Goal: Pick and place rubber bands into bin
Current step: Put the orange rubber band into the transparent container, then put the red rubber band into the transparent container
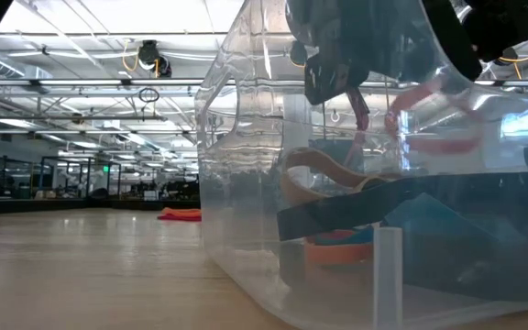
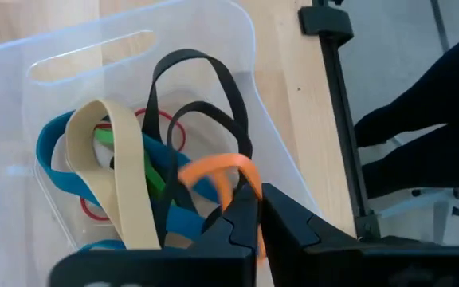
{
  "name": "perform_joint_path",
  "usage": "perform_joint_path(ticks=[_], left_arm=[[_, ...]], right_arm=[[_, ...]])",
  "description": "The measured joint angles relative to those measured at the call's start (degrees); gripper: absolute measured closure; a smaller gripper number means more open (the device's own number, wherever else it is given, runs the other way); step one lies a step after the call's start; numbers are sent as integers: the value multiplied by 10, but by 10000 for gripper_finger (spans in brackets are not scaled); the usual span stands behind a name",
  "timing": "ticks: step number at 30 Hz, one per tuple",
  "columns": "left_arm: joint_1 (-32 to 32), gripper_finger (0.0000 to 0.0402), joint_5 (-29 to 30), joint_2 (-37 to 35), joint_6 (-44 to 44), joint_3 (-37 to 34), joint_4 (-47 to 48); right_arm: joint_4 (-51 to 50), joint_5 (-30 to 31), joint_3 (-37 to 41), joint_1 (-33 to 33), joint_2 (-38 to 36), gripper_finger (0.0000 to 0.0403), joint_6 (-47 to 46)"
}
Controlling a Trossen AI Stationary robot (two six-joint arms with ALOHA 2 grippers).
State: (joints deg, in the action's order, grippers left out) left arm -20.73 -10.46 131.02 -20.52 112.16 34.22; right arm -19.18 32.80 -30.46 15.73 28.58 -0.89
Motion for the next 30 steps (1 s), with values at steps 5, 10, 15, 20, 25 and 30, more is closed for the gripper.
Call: perform_joint_path(ticks=[5, 10, 15, 20, 25, 30], left_arm=[[2, 355, 0, 0, -10, 0, -1], [2, 341, 2, 0, -10, 0, 0], [3, 340, 16, 0, -10, 0, 0], [11, 339, -12, -9, -21, -1, 26], [18, 339, 1, -55, -2, -1, 51], [26, 339, 56, -120, 47, -1, 97]], right_arm=[[0, 0, 0, 0, 0, 259, 0], [0, 0, 0, 0, 0, 259, 0], [0, 0, 0, 0, 0, 259, 0], [0, 0, 0, 0, 0, 259, 0], [0, 0, 0, 0, 0, 259, 0], [0, 0, 0, 0, 0, 259, 0]])
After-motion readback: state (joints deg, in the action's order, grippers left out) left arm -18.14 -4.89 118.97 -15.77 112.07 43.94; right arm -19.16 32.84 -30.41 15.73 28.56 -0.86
